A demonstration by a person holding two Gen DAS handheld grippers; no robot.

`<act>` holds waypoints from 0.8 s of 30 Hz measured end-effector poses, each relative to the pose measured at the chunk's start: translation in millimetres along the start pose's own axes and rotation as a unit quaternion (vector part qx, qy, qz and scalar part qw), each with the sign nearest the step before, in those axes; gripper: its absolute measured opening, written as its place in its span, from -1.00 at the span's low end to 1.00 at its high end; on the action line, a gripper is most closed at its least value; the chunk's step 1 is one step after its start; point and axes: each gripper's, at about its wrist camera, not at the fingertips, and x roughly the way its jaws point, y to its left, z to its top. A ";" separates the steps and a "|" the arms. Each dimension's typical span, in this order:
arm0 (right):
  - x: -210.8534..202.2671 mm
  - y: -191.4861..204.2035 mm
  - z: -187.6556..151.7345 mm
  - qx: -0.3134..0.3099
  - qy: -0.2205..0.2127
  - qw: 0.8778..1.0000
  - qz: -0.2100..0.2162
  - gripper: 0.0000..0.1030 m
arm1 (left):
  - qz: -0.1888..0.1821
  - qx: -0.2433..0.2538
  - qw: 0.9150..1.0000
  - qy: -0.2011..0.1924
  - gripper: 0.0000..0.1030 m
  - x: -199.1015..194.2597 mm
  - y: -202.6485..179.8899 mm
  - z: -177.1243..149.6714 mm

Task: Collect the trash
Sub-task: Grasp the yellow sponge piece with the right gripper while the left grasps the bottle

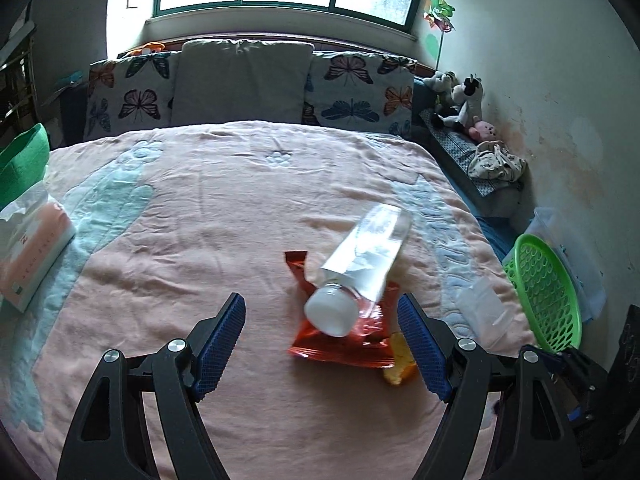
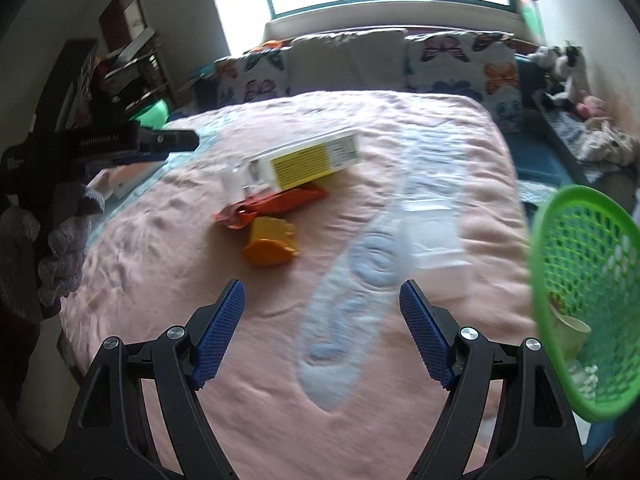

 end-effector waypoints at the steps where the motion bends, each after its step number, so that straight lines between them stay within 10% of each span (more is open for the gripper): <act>1: 6.7 4.5 1.9 -0.004 0.006 1.000 0.003 0.51 | 0.000 -0.002 1.000 -0.001 0.47 -0.9 3.5 0.6; 24: 92.4 39.7 15.1 -0.075 0.063 0.995 -0.035 -0.05 | -0.013 0.013 1.000 0.021 0.47 22.1 26.0 9.6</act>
